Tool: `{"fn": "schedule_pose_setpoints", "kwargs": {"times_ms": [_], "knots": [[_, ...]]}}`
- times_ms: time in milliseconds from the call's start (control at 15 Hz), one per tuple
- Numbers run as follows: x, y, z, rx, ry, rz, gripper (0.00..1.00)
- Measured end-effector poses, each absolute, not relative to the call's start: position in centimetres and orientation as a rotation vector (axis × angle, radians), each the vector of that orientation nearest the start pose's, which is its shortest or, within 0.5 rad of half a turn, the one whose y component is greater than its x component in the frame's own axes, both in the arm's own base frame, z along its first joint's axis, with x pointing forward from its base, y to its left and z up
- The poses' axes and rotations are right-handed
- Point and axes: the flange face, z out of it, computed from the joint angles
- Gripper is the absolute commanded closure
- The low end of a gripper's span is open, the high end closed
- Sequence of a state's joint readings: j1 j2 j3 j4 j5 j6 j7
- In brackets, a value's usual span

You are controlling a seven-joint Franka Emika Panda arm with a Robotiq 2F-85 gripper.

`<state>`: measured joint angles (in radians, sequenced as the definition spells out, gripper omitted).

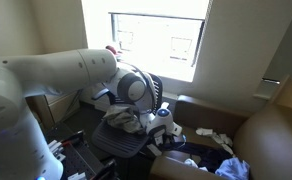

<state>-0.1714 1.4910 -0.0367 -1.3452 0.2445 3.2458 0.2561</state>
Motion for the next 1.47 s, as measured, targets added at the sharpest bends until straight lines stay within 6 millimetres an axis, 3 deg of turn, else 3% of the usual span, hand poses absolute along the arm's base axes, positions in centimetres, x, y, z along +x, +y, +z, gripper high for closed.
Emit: {"fn": "schedule_pose_setpoints", "kwargs": {"times_ms": [400,733,1000,1267,1467], "knots": [[62.2,-14.9,-12.6,-2.878,1.039,-0.653,0.00],[61.1,-17.6,-13.2,-2.895,1.113,-0.577,0.00],[61.1,-17.6,-13.3,-2.895,1.115,-0.562,0.00],[60.2,-17.4,-14.9,-2.910,1.135,-0.292,0.00],[60.0,-17.9,-15.0,-2.917,1.146,-0.246,0.00]]}}
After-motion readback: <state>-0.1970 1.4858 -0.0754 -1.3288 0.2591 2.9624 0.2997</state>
